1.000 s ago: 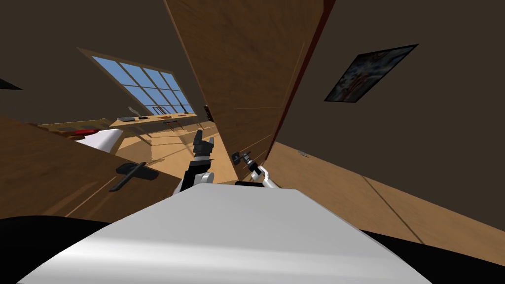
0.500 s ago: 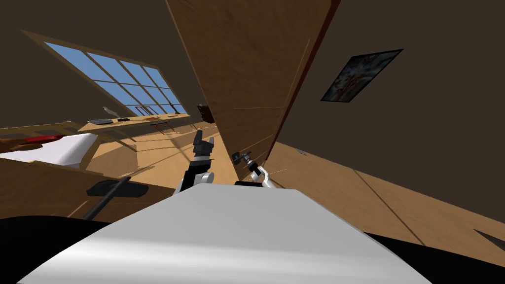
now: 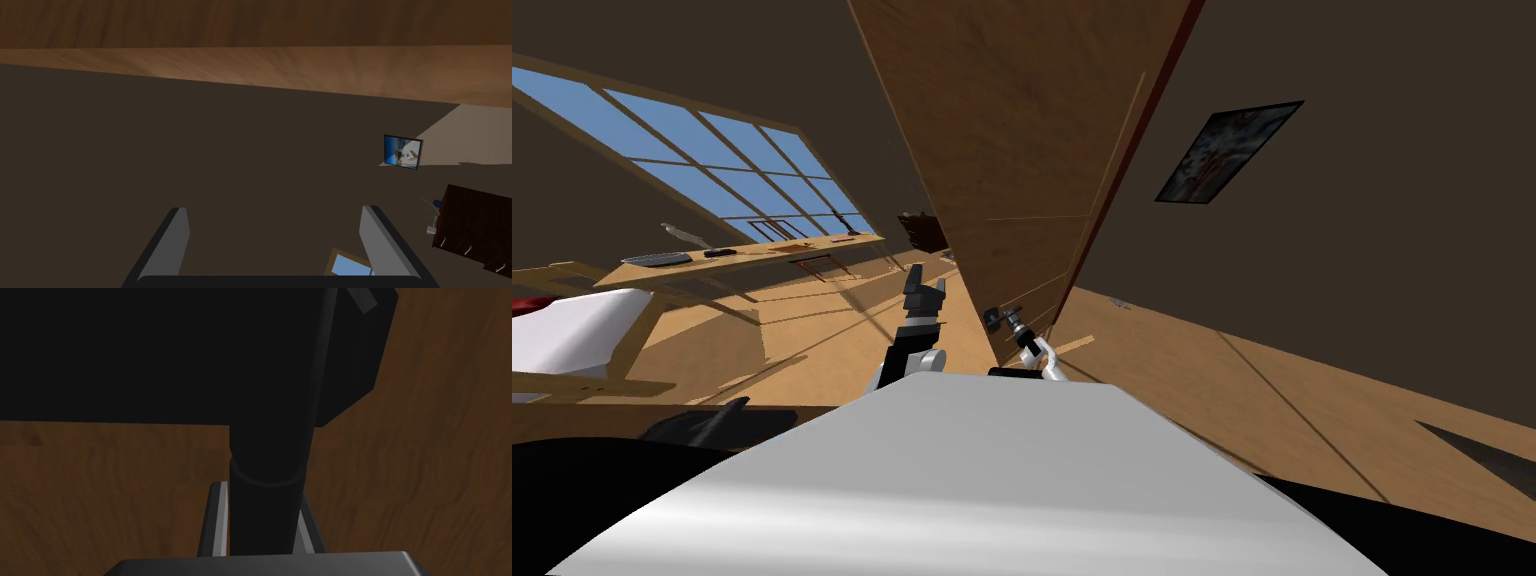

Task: Push the door open

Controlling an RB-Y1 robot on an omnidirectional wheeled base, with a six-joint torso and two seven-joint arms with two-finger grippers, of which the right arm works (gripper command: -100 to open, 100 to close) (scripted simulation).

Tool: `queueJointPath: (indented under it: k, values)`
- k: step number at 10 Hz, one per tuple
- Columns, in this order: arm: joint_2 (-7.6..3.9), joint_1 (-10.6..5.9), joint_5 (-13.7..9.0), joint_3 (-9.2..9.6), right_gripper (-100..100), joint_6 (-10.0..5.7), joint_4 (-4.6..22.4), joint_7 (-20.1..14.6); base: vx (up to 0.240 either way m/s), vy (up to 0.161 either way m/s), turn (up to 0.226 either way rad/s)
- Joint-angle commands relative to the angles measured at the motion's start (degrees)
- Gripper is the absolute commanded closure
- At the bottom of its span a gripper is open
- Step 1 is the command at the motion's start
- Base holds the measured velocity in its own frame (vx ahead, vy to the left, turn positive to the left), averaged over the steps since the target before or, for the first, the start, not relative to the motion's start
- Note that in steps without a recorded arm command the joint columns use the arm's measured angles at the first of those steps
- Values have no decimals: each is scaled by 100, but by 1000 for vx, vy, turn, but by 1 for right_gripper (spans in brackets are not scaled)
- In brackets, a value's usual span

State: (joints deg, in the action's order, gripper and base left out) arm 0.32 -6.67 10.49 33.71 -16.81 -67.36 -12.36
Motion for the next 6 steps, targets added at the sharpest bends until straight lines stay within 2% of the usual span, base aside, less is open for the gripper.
queueJointPath:
  k: [1, 3, 4, 5, 6]
  values:
    - [80, 25, 88, -86, 100, 1, -27, -27, 61, 198, -129]
    - [205, 84, 195, -163, 100, 15, -55, -55, 62, 211, -137]
    - [138, 74, 158, -174, 100, 15, -42, -45, 33, 82, -56]
    - [38, 50, 141, -288, 100, 10, -45, -29, 54, 110, -50]
    - [-10, 44, 129, -336, 100, 10, -38, -19, 101, 167, -66]
